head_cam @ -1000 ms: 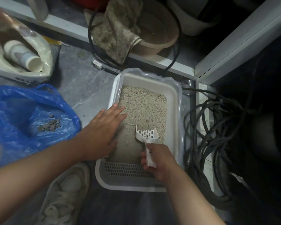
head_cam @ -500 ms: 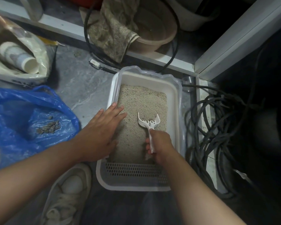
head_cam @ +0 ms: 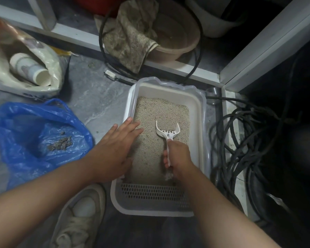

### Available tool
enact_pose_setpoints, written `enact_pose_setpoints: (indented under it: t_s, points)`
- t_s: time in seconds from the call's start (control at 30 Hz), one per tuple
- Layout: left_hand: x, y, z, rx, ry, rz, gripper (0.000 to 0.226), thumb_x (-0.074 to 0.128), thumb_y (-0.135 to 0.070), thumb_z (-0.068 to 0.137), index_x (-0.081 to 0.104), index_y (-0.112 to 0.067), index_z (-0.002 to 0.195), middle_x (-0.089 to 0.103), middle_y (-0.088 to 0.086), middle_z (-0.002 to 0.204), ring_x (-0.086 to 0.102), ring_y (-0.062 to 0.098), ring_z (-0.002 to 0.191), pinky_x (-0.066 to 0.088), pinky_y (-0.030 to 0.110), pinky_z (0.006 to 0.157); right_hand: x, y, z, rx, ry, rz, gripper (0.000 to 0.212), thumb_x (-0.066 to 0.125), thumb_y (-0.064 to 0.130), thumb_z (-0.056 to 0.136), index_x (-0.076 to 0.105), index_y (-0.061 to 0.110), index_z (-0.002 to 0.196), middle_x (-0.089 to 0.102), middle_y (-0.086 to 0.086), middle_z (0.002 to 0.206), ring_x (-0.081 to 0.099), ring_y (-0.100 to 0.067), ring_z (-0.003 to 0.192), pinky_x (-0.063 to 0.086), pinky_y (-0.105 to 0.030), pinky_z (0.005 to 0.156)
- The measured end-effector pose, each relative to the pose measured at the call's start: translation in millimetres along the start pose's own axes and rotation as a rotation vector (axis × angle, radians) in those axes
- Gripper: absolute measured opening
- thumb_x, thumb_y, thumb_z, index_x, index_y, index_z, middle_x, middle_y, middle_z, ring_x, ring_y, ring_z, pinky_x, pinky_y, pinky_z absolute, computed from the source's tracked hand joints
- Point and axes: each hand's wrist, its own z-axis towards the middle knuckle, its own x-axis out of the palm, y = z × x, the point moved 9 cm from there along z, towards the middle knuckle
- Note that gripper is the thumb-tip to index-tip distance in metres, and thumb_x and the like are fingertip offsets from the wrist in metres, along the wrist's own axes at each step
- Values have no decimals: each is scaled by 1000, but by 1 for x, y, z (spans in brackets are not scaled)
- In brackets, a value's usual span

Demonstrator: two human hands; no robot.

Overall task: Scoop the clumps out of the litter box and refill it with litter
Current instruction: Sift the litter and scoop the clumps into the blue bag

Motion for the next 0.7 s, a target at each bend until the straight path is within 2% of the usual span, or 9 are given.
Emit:
enact_pose_setpoints:
  t_s: [0.1, 0.3, 0.7]
  points:
    - [1, 0, 0, -1, -1, -6, 95, 63, -23, 78, 15, -22, 159, 6, -2, 170, -15, 11, 155, 1, 43, 127, -8, -2, -11, -67, -17, -17, 29, 46, 22, 104, 62, 0, 94, 55, -6, 58, 44, -14, 36, 33, -20, 36]
    - [2, -2, 1, -9, 3, -8, 96, 66, -23, 81, 12, -24, 160, 2, -5, 170, -20, 7, 153, -4, 37, 125, -13, -5, -41, -202, 36, 9, 32, 46, 24, 105, 58, 5, 82, 54, -6, 57, 45, -17, 40, 36, -24, 39]
    - [1, -1, -1, -9, -2, -2, 98, 70, -24, 80, 14, -25, 161, 4, -6, 169, -18, 6, 153, 2, 42, 127, -5, -3, -54, -213, 70, 58, 27, 46, 25, 105, 57, 15, 82, 52, -11, 64, 41, -17, 41, 34, -20, 37]
